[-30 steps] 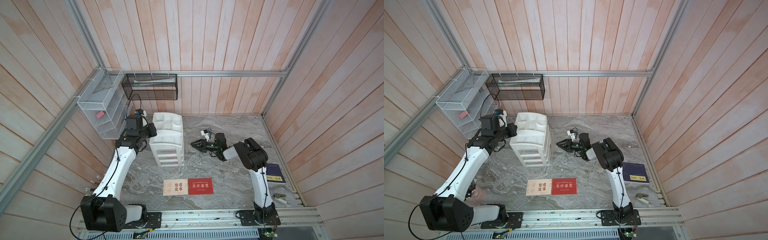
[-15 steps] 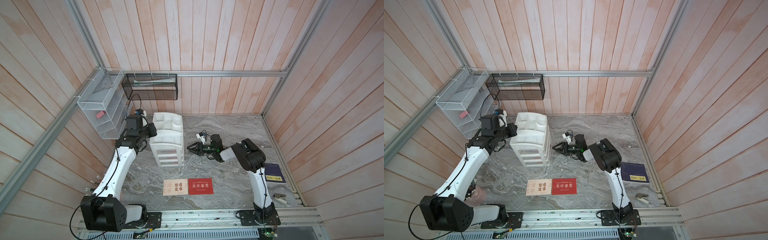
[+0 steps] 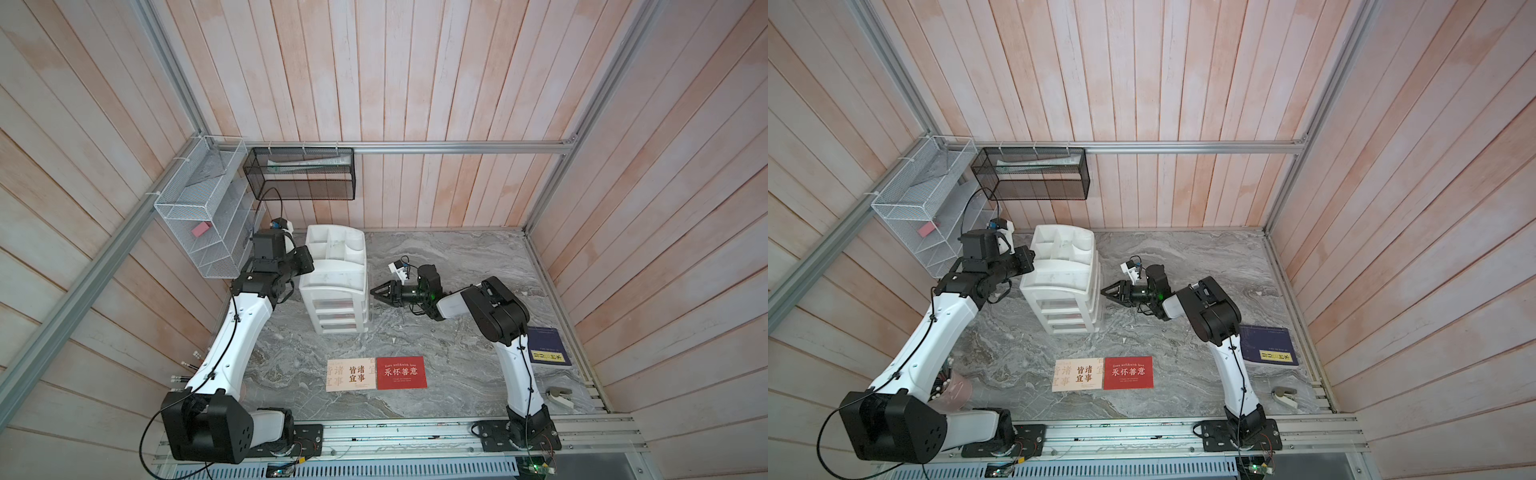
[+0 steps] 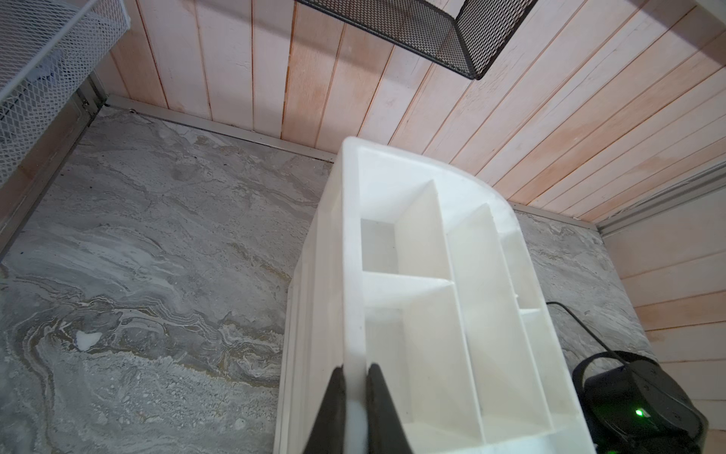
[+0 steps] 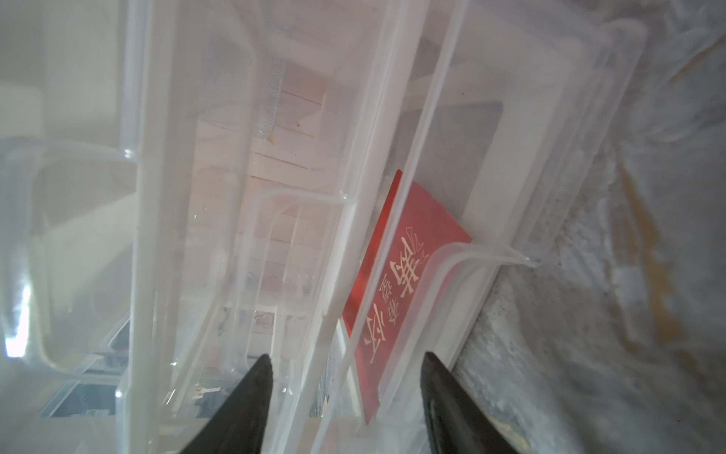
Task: Take the postcards out of the drawer
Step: Open the drawer in the storage box.
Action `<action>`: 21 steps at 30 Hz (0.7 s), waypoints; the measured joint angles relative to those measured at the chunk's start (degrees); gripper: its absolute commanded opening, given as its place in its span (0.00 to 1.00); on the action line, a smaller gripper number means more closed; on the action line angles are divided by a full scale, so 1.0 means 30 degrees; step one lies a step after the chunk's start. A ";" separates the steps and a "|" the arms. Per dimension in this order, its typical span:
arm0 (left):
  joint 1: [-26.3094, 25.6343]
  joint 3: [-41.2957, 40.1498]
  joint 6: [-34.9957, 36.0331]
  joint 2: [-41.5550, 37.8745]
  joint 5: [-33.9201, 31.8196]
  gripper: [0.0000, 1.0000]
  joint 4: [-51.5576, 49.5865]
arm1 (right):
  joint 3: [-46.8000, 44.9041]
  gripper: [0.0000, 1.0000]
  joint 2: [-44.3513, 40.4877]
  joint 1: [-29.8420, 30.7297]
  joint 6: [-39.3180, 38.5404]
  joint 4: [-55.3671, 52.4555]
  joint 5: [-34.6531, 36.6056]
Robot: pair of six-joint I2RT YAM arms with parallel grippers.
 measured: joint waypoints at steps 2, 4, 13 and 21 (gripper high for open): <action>0.0000 0.0000 -0.0007 0.0000 0.0015 0.00 0.0000 | 0.0000 0.60 0.0029 0.0015 0.0007 -0.0073 0.0044; 0.0000 0.0000 -0.0015 0.0000 0.0044 0.00 0.0000 | 0.0007 0.60 0.0051 0.0044 0.0000 -0.0124 0.0073; 0.0000 0.0000 -0.0036 0.0000 0.0051 0.00 0.0000 | 0.0233 0.60 0.0364 0.0146 0.0015 -0.0175 0.0197; 0.0000 0.0000 -0.0036 0.0000 0.0051 0.00 0.0000 | 0.0321 0.53 0.0780 0.0175 0.0146 -0.0182 0.0219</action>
